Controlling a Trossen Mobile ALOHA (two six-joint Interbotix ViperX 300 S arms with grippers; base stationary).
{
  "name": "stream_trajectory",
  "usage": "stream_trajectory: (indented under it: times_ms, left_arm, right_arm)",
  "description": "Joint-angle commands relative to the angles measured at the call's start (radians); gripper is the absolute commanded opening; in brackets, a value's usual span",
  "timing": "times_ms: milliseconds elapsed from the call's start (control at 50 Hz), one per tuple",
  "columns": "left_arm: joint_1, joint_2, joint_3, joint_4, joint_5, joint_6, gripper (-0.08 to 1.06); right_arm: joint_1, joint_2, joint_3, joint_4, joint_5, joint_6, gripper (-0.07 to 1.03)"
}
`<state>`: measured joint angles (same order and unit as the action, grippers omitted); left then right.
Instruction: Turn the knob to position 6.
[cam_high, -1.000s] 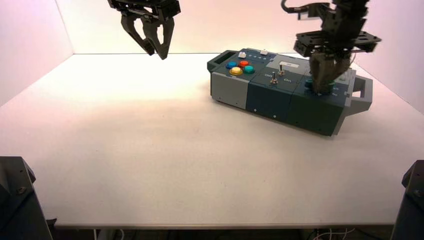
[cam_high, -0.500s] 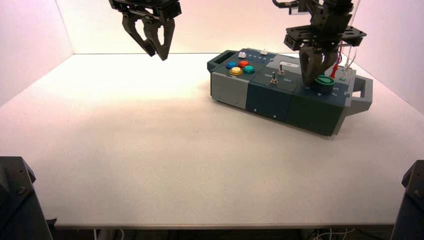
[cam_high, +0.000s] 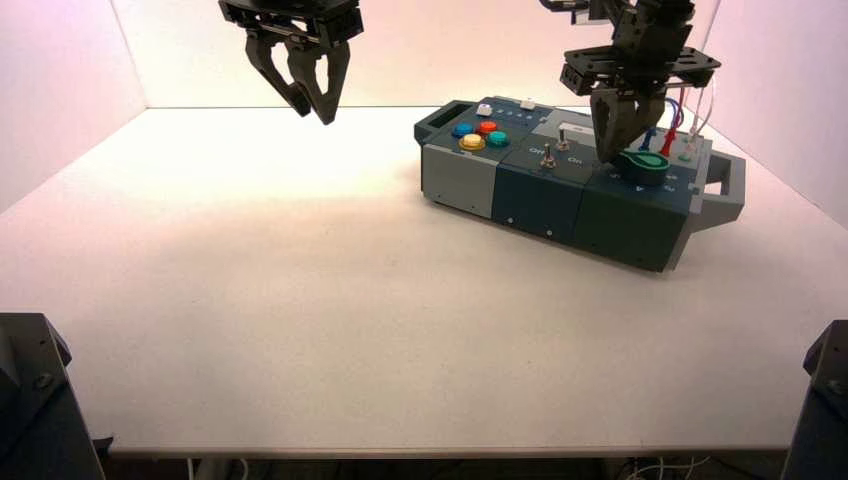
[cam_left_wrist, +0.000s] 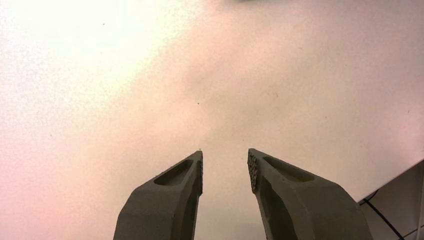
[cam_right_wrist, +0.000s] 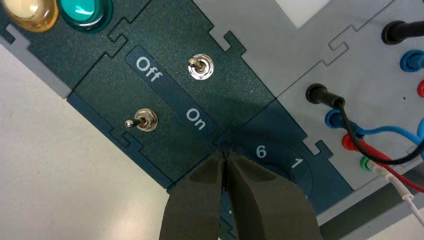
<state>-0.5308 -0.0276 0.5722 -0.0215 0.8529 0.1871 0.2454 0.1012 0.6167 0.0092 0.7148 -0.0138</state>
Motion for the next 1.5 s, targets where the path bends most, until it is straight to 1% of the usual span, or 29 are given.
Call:
stream_trajectory:
  times_ms: [20,300,480,680,1060,1500]
  left_arm:
    - [-0.008,-0.012,-0.028,0.002,-0.003,0.005,0.49]
    - [-0.008,-0.009,-0.028,0.002,-0.002,0.006,0.49]
    - [-0.008,-0.008,-0.028,0.002,-0.002,0.006,0.49]
    - [-0.008,-0.005,-0.028,0.0,-0.002,0.006,0.49]
    - [-0.008,0.017,-0.04,0.002,0.011,0.006,0.49]
    - [-0.008,0.018,-0.043,0.002,0.011,0.006,0.49]
  right_arm:
    - [0.0,-0.006,-0.028,-0.006,-0.003,-0.002,-0.02]
    - [0.0,0.009,-0.049,-0.009,-0.003,-0.002,-0.02]
    - [-0.015,0.015,-0.061,-0.011,-0.003,0.002,-0.02]
    - [-0.041,0.023,-0.063,-0.015,-0.002,0.002,-0.02]
    - [-0.049,0.023,-0.064,-0.021,-0.003,0.002,-0.02]
    - [-0.048,-0.021,-0.078,-0.011,0.012,0.002,-0.02]
